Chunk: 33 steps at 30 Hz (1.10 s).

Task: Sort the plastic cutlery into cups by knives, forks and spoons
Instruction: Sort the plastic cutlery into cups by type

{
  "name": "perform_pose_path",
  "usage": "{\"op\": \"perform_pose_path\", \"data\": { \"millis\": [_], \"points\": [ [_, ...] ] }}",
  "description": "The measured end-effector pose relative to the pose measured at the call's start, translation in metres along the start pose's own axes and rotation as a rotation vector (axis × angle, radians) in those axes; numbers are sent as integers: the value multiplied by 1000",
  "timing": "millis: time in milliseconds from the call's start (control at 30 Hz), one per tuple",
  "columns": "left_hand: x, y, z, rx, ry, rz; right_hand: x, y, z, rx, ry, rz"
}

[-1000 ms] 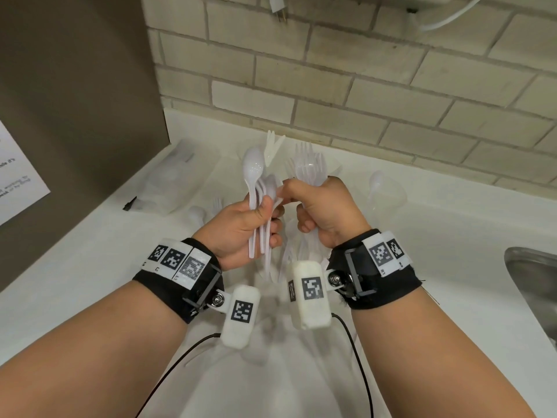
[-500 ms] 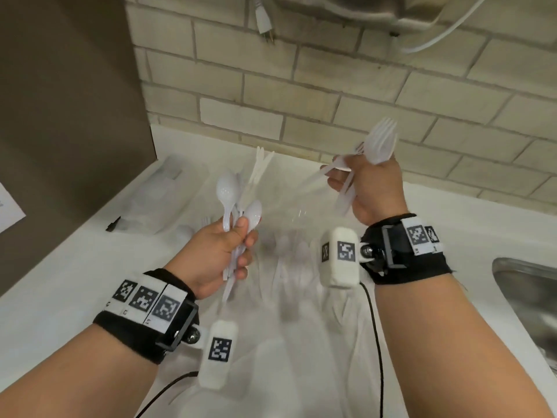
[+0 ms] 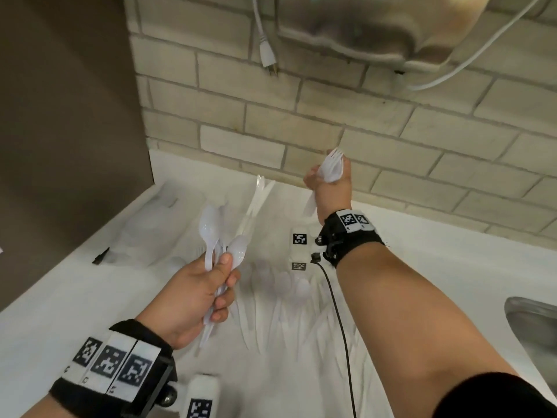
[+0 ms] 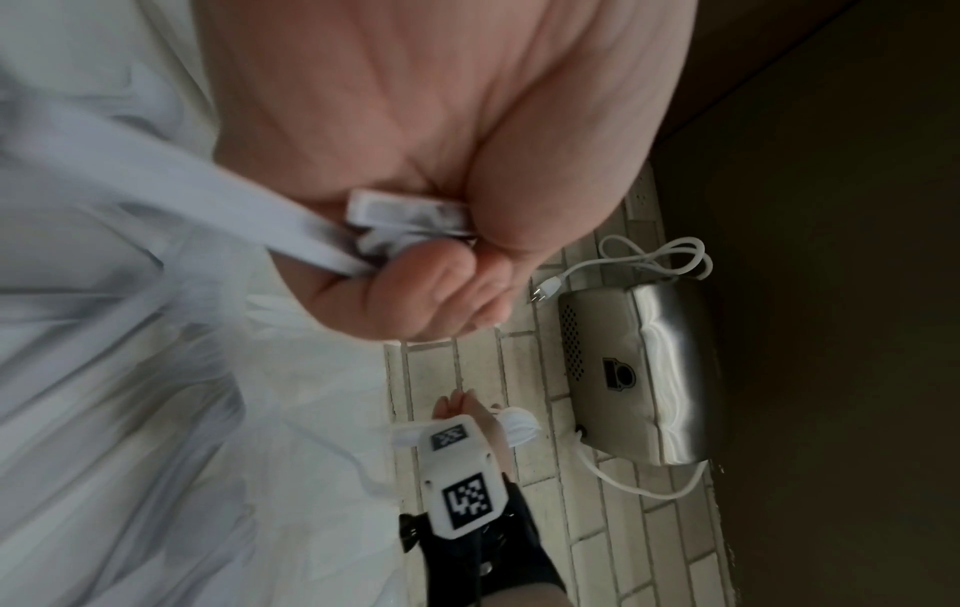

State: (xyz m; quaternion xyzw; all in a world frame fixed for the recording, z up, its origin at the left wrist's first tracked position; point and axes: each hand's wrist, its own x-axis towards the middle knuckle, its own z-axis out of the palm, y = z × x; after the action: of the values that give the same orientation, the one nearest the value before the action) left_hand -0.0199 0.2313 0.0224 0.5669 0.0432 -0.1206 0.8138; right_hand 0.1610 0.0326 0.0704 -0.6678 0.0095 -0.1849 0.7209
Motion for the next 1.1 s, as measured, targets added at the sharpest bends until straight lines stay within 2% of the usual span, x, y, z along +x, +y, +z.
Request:
{"op": "perform_pose_path", "data": {
  "millis": [133,333,433,600,667,767,867,933,1000,1067,1100],
  "points": [
    [2,0,-3,-2,24,-7,0,30,-5,-11,-30,112],
    [4,-2,1,1,31,-21,4,36,-10,21,-29,194],
    [5,-3,4,14,29,-23,5,30,-11,36,-37,178],
    [5,-2,5,22,14,-26,-3,7,-12,68,66,77],
    [4,-1,8,16,-3,-23,-18,-7,-11,87,65,45],
    [4,-1,18,-23,-42,-8,-57,-29,-7,149,-118,124],
    [4,0,29,17,-85,18,-99,-42,-8,47,-415,397],
    [6,-1,35,198,-93,59,-122,-44,-13,63,-580,537],
    [6,-4,41,481,-126,98,-138,-38,-19,166,-620,525],
    [5,-7,49,691,-167,129,-147,-35,-25,200,-544,422],
    [4,-9,53,726,-188,138,-151,-35,-29,208,-505,379]
  ]
}}
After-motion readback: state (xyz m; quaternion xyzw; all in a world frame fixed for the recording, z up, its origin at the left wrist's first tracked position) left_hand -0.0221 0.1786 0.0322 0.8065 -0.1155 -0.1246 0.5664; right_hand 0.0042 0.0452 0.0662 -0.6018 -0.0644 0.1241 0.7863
